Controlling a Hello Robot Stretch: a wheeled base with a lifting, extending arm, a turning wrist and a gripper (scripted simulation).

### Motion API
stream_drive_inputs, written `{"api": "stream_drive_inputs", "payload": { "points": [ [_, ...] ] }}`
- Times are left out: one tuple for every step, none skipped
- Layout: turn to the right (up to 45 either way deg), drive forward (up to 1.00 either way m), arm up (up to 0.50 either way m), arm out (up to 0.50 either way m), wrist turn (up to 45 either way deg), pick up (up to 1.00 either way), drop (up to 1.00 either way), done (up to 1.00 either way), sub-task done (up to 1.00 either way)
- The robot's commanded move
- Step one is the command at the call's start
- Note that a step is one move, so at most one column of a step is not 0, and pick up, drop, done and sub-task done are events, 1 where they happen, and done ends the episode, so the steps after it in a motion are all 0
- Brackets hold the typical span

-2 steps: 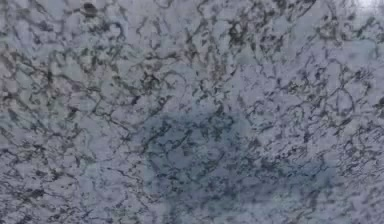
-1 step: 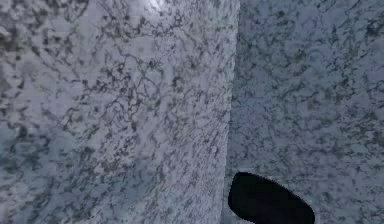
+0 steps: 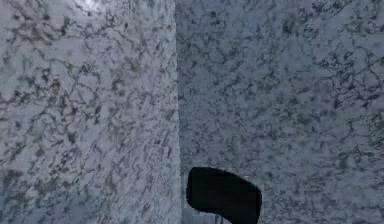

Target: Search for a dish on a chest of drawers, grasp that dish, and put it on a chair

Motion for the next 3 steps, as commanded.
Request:
{"api": "stream_drive_inputs", "payload": {
  "points": [
    [-45.0, 0.00, 0.00, 0.00, 0.0, 0.00, 0.00, 0.00, 0.00],
    [-3.0, 0.00, 0.00, 0.00, 0.0, 0.00, 0.00, 0.00, 0.00],
    [0.0, 0.00, 0.00, 0.20, 0.0, 0.00, 0.00, 0.00, 0.00]
  ]
}}
